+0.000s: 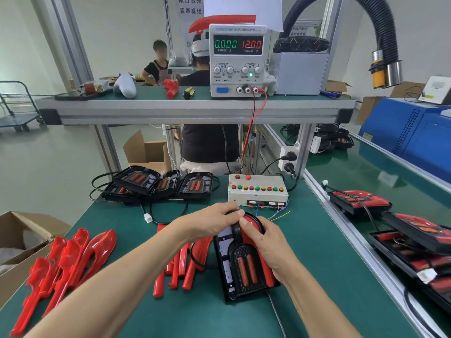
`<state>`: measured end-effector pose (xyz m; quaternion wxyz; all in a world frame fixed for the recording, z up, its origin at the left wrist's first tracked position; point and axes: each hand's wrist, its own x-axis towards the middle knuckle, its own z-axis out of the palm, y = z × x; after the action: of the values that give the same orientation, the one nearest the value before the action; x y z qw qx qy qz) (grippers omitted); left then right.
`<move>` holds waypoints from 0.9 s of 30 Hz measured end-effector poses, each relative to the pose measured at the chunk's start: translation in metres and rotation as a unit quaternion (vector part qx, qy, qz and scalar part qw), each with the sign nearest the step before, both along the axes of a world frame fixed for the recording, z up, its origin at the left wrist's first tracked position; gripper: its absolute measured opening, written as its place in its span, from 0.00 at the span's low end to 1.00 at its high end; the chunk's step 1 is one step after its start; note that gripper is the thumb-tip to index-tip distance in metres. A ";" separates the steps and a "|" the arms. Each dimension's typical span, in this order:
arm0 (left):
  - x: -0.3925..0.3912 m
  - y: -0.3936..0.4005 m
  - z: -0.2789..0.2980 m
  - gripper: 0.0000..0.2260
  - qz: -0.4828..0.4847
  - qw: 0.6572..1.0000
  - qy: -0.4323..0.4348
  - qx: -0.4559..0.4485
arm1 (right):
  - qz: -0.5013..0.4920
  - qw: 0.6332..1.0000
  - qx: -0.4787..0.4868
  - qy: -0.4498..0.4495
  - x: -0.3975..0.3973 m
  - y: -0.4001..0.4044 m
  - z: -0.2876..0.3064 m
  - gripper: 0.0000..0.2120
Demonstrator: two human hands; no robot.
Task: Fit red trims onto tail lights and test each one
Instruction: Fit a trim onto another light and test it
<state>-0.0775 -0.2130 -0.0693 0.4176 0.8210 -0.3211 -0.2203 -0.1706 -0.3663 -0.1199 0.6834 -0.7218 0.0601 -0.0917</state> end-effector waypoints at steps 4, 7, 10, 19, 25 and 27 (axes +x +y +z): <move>0.002 0.006 0.001 0.17 -0.008 0.996 0.081 -0.024 | 0.052 0.998 0.000 0.022 -0.004 -0.008 -0.002 0.29; 0.001 0.009 0.001 0.14 -0.017 0.997 0.069 -0.020 | 0.098 0.995 -0.031 0.019 -0.017 -0.020 -0.011 0.23; 0.000 0.010 0.002 0.10 -0.020 0.998 0.049 -0.031 | 0.113 0.993 -0.026 0.013 -0.030 -0.025 -0.023 0.17; -0.002 0.004 0.008 0.13 -0.034 0.999 0.018 -0.028 | 0.040 0.998 0.039 -0.042 -0.034 -0.016 -0.034 0.16; -0.010 0.011 0.008 0.23 0.056 0.997 -0.051 0.015 | -0.002 0.995 0.093 -0.030 -0.035 -0.014 -0.049 0.17; -0.013 0.033 0.009 0.16 0.157 0.981 -0.087 -0.078 | -0.028 0.992 0.122 -0.027 -0.035 -0.019 -0.055 0.15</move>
<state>-0.0909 -0.1805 -0.0602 0.4801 0.8422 -0.2392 -0.0542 -0.2060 -0.3850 -0.1750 0.7651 -0.6281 0.0723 -0.1219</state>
